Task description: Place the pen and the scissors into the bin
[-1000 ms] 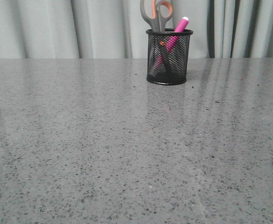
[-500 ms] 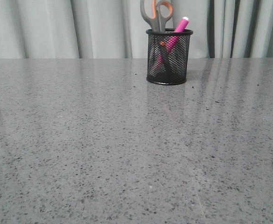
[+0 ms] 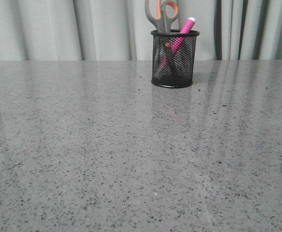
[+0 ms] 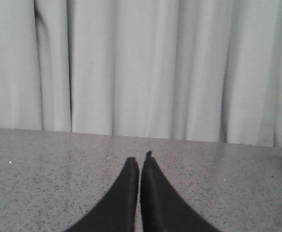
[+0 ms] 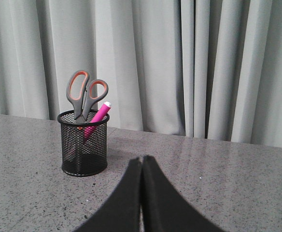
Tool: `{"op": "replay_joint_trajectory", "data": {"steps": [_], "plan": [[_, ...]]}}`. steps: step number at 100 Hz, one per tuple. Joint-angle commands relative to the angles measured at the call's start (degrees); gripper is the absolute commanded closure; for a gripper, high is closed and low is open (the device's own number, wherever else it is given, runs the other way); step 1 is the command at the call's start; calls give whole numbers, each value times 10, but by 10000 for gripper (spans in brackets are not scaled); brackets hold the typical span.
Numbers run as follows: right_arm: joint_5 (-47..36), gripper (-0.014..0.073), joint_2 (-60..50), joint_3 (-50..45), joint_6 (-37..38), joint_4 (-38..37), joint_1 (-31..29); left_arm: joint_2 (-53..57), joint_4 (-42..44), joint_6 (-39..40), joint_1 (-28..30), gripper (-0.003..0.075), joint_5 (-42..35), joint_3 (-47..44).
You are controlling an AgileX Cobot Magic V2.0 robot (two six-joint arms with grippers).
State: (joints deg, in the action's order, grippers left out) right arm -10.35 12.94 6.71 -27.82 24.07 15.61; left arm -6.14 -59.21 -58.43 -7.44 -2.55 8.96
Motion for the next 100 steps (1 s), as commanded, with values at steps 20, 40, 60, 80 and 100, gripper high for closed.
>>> {"op": "replay_joint_trajectory", "data": {"steps": [20, 40, 60, 80, 100], "plan": [[-46, 664, 2, 15, -6, -3, -4, -4, 463, 453, 47, 739, -19, -11], [-46, 664, 2, 15, -6, -3, -4, 29, 565, 545, 57, 739, -16, -63], [-46, 664, 2, 15, -6, -3, -4, 70, 567, 545, 57, 739, -12, -109], [-46, 664, 2, 15, -6, -3, -4, 82, 569, 545, 57, 739, 3, -116], [-46, 664, 2, 15, -6, -3, -4, 82, 563, 545, 57, 739, 15, -116]]}}
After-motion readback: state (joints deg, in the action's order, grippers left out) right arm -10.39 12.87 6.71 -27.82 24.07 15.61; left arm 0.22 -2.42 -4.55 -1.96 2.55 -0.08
